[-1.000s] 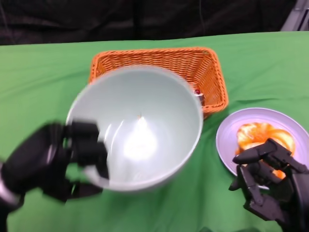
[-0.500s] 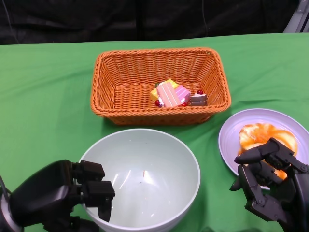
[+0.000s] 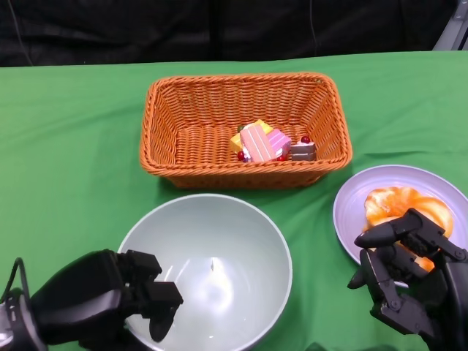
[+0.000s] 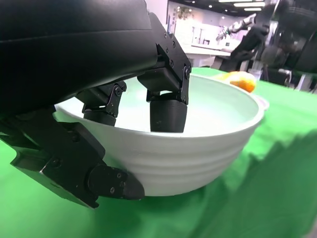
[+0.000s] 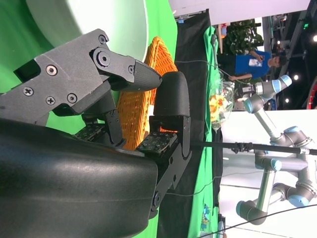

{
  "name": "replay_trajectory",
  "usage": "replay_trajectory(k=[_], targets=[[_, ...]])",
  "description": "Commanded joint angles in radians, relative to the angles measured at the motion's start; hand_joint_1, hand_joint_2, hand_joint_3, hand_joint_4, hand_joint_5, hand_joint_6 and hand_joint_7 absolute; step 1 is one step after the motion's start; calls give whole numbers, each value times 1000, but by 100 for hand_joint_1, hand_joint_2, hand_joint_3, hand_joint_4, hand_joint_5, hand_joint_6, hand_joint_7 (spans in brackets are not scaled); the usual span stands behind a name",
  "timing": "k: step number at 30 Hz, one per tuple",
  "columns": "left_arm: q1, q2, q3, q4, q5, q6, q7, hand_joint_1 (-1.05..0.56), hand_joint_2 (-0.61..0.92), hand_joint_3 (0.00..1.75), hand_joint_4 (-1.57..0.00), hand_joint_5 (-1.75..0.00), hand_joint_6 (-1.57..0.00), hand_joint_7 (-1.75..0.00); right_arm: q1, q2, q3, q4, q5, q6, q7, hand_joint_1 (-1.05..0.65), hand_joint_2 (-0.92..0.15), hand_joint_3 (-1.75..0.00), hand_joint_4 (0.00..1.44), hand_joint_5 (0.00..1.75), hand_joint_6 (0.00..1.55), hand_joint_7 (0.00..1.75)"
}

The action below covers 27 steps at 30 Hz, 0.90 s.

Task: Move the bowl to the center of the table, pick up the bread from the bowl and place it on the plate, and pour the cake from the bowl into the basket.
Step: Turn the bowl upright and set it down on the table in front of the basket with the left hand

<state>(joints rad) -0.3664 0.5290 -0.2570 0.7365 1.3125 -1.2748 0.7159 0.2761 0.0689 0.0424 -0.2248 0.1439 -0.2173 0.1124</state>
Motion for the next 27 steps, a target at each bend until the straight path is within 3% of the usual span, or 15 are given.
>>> replay_trajectory(k=[1, 8, 21, 22, 24, 25, 26, 27], targets=[[-40, 53, -116, 5, 46, 72, 138, -2, 67, 22, -76, -175, -54, -175, -4, -6, -8, 3, 4, -17, 2, -21, -63, -86, 73, 159, 70, 131], [-92, 26, -283, 59, 13, 246, 202, -6, 74, 18, -75, -175, -56, -175, 5, 2, -3, -9, -6, -7, -12, -22, -62, -85, 75, 157, 72, 127], [-85, 30, -332, 28, -187, 357, 35, -13, 83, 7, -66, -175, -51, -169, 4, -5, 0, -8, 1, 0, -4, -18, -62, -89, 72, 159, 69, 129], [-75, 40, -323, 8, -220, 365, -28, -13, 83, 7, -66, -175, -51, -169, 2, -6, 0, -5, 0, -2, -3, -18, -62, -89, 72, 159, 69, 129], [-55, 64, -308, -41, -280, 381, -148, -28, 90, 9, -75, -108, -71, -77, 0, -7, 0, -1, 0, -5, 0, -19, -61, -88, 72, 159, 70, 129], [-44, 77, -302, -70, -306, 391, -203, -40, 91, 10, -79, -66, -77, -35, -1, -6, 0, -1, 1, -3, 0, -19, -61, -88, 72, 159, 70, 129], [-31, 90, -295, -104, -338, 402, -264, -48, 92, 11, -79, -45, -76, -18, 0, -6, 1, -4, 2, 2, 0, -19, -61, -88, 72, 159, 70, 129], [-17, 103, -287, -137, -374, 412, -327, -67, 92, 13, -68, -23, -62, -8, 0, -6, 1, -4, 0, 3, 0, -19, -61, -89, 72, 159, 71, 128]])
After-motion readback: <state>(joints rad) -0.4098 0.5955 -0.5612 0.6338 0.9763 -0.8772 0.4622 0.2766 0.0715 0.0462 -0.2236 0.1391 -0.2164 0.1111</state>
